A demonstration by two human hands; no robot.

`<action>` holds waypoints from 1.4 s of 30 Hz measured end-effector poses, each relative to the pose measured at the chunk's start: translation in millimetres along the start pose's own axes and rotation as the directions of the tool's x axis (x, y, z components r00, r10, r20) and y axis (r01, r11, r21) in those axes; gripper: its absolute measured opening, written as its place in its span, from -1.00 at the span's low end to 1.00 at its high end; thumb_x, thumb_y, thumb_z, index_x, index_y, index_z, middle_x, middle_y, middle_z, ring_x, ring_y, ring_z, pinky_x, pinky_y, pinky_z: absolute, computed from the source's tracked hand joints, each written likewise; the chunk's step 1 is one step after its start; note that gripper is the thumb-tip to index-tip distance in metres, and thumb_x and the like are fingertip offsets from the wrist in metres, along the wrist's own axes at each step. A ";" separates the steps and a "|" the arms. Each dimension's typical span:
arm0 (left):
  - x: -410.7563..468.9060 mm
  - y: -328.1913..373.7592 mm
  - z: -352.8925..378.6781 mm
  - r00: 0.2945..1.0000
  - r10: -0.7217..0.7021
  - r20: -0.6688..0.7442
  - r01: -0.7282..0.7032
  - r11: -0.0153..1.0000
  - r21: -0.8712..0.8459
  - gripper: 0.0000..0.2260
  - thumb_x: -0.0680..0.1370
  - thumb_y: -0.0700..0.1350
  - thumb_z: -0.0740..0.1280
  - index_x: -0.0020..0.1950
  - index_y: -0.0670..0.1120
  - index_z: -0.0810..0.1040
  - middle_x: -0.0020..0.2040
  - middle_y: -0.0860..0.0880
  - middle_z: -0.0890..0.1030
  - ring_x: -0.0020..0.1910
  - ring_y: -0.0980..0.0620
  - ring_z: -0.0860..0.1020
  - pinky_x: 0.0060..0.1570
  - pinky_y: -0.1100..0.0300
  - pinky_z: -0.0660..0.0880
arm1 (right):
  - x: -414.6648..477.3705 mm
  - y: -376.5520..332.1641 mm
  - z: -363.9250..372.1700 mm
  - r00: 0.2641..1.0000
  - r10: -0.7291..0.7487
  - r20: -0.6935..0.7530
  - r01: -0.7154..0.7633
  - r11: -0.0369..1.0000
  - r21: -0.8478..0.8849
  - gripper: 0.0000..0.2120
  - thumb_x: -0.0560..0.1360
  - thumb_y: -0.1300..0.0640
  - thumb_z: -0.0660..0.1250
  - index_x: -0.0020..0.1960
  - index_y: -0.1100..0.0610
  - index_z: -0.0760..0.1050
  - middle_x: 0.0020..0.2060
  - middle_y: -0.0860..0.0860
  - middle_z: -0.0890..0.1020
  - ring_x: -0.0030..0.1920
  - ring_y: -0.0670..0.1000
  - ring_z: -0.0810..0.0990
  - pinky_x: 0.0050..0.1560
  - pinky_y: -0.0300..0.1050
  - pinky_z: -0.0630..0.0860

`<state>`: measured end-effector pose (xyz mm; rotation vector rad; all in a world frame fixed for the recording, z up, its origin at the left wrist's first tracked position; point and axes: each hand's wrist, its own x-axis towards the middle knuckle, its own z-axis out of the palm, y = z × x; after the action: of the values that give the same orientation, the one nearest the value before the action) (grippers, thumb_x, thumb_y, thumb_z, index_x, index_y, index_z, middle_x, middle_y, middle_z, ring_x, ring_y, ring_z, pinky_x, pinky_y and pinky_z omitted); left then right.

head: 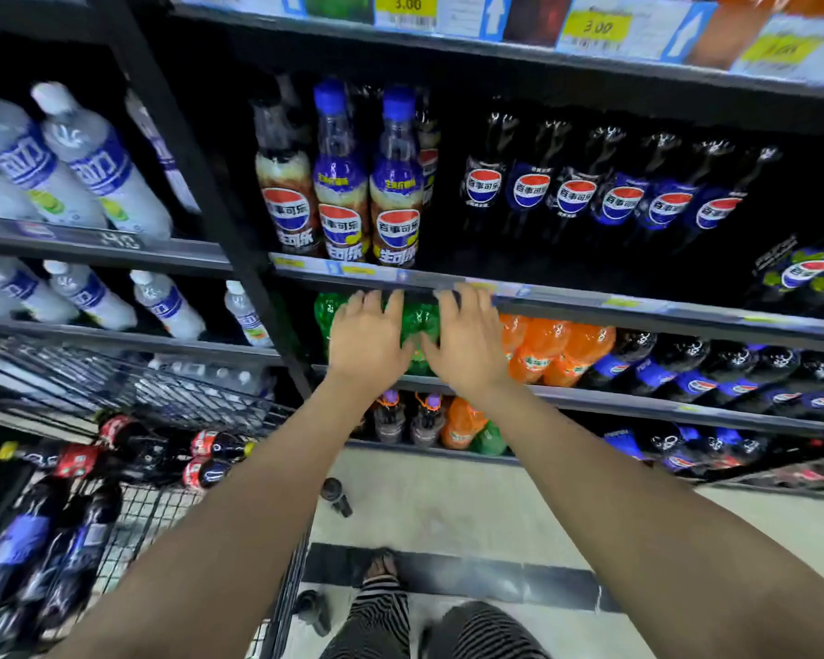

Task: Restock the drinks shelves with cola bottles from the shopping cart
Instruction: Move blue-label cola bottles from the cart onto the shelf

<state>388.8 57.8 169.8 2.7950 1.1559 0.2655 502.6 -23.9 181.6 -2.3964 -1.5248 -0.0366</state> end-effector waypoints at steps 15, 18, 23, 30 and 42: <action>-249.4 -65.8 -4.5 0.766 -0.549 0.336 0.477 0.835 0.275 -0.35 0.51 0.29 0.18 0.51 0.00 0.18 0.49 -0.22 0.22 0.47 -0.24 0.17 0.42 -0.16 0.17 | -176.1 -95.4 55.6 0.870 -0.166 0.464 0.150 0.986 0.071 -0.51 0.52 -0.09 0.26 0.32 0.17 0.29 0.25 0.19 0.38 0.27 0.23 0.31 0.22 0.07 0.31; -286.4 -83.0 -10.0 0.709 -0.612 0.350 0.517 0.789 0.333 -0.32 0.51 0.32 0.17 0.52 0.01 0.15 0.51 -0.21 0.20 0.49 -0.24 0.16 0.44 -0.16 0.15 | -190.9 -117.4 54.9 0.858 -0.196 0.475 0.173 0.981 0.092 -0.47 0.54 -0.11 0.23 0.37 0.18 0.26 0.25 0.19 0.38 0.27 0.21 0.31 0.25 0.05 0.30; -306.2 -123.4 -20.0 0.635 -0.688 0.350 0.600 0.725 0.338 -0.22 0.47 0.38 0.20 0.55 0.00 0.10 0.51 -0.20 0.21 0.49 -0.24 0.17 0.45 -0.18 0.15 | -168.7 -145.9 53.2 0.884 -0.178 0.433 0.129 0.982 0.139 -0.48 0.53 -0.10 0.25 0.36 0.18 0.28 0.26 0.18 0.39 0.28 0.20 0.30 0.27 0.04 0.29; -302.9 -194.2 0.6 0.655 -0.644 0.395 0.575 0.764 0.293 -0.23 0.46 0.34 0.19 0.55 0.00 0.08 0.51 -0.20 0.22 0.48 -0.23 0.15 0.43 -0.19 0.17 | -138.3 -198.8 99.5 0.901 -0.156 0.404 0.096 0.981 0.166 -0.49 0.53 -0.08 0.26 0.34 0.22 0.31 0.24 0.20 0.42 0.27 0.21 0.33 0.27 0.04 0.33; -298.5 -323.9 83.6 0.576 -0.420 0.701 0.343 0.903 0.260 -0.28 0.57 0.34 0.00 0.57 0.01 -0.19 0.57 -0.23 -0.09 0.52 -0.30 0.06 0.46 -0.20 0.12 | -202.4 -282.5 248.8 0.680 0.292 0.672 -0.429 0.902 0.043 -0.44 0.49 -0.09 0.29 0.35 0.23 0.32 0.13 0.21 0.54 0.17 0.18 0.48 0.16 -0.03 0.47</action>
<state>-25.5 72.4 -0.9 2.1825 1.4655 -0.9238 128.7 -26.0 -25.6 -2.6232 -1.1415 1.1061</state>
